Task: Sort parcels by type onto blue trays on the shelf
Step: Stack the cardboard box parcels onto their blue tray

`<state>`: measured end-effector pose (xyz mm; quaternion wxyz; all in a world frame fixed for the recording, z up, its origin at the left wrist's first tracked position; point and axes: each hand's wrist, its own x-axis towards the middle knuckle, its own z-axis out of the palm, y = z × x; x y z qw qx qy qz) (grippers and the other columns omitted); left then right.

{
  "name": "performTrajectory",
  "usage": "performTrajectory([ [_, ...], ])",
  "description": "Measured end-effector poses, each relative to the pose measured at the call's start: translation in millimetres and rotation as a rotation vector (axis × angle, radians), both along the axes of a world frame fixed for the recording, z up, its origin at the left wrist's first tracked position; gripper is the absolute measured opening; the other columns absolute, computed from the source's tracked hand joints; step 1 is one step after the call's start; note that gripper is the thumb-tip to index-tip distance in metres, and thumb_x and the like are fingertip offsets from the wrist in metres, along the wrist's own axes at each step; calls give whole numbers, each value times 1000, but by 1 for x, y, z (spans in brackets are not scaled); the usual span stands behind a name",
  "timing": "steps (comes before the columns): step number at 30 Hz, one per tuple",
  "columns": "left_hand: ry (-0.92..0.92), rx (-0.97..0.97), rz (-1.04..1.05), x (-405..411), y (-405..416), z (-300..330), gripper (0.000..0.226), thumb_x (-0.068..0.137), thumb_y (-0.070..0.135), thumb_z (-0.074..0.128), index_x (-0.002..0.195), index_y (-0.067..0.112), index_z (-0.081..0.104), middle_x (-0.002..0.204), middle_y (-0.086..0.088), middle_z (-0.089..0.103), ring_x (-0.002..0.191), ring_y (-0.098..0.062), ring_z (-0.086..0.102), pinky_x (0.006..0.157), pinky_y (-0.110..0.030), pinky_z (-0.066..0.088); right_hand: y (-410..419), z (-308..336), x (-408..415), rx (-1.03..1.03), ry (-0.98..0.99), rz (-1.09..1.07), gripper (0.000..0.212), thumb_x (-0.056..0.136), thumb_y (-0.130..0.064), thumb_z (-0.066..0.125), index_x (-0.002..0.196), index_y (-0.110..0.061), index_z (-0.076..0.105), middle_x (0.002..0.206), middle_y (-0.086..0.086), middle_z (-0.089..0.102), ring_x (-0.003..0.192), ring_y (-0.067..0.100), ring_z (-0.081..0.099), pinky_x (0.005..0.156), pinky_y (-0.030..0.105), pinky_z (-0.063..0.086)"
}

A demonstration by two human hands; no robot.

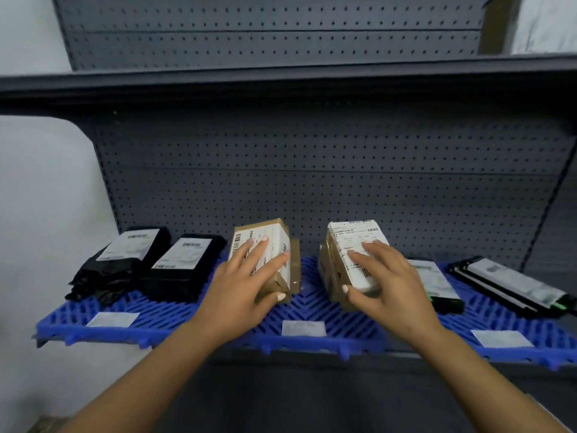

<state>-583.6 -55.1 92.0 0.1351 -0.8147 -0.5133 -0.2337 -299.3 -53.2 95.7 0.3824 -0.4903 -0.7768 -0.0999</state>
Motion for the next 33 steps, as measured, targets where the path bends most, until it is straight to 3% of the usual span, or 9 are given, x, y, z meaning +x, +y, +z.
performTrajectory([
  [5,20,-33,25,20,48,19,69,80,69,21,145,51,7,159,6,8,146,-21,0,109,-52,27,48,12,6,-39,-38,-26,65,76,-63,43,126,-25,59,134,3,53,129,24,42,97,53,42],
  [8,27,-75,46,27,71,28,73,76,72,17,145,52,3,159,9,6,146,-18,-1,111,-49,26,70,17,4,-94,-53,-37,72,73,-68,34,130,-29,55,140,0,47,135,20,33,103,50,36],
  [12,63,-145,74,32,96,31,70,85,68,31,144,52,0,159,10,4,145,-16,-1,111,-50,27,95,18,0,-149,-133,-49,78,71,-69,25,135,-32,48,145,-4,39,138,16,25,105,46,30],
  [17,182,-197,86,35,112,31,72,89,60,44,147,47,2,159,11,4,145,-14,-1,111,-49,23,115,5,-5,-43,-116,-129,56,78,-59,38,122,-31,60,125,-3,59,120,18,51,84,46,43],
  [20,182,-228,69,35,122,36,75,87,58,50,148,44,9,157,13,12,144,-13,6,110,-45,24,121,3,-11,14,-161,-177,47,80,-55,41,116,-32,62,113,-6,63,109,16,57,76,41,43],
  [23,177,-234,71,36,130,39,76,85,60,50,148,42,11,157,13,13,144,-14,9,110,-46,25,123,5,-15,22,-157,-196,45,81,-55,41,113,-32,63,108,-8,63,106,16,57,78,41,42],
  [27,178,-268,51,35,130,40,81,82,66,48,149,41,10,158,12,12,145,-15,9,111,-48,24,120,5,-16,-5,-171,-214,44,82,-55,40,113,-33,62,110,-9,62,108,16,57,90,51,41],
  [29,190,-278,44,35,130,42,84,81,68,48,149,40,8,158,10,11,145,-16,8,113,-49,21,117,9,-17,-69,-206,-211,52,84,-58,32,120,-33,58,119,-8,59,119,18,51,97,56,34],
  [33,168,-327,27,38,123,49,95,81,71,45,148,37,-12,159,4,5,146,-17,4,115,-53,1,104,19,-20,-226,-243,-210,75,78,-69,3,144,-43,25,154,-10,23,145,18,5,111,56,5],
])
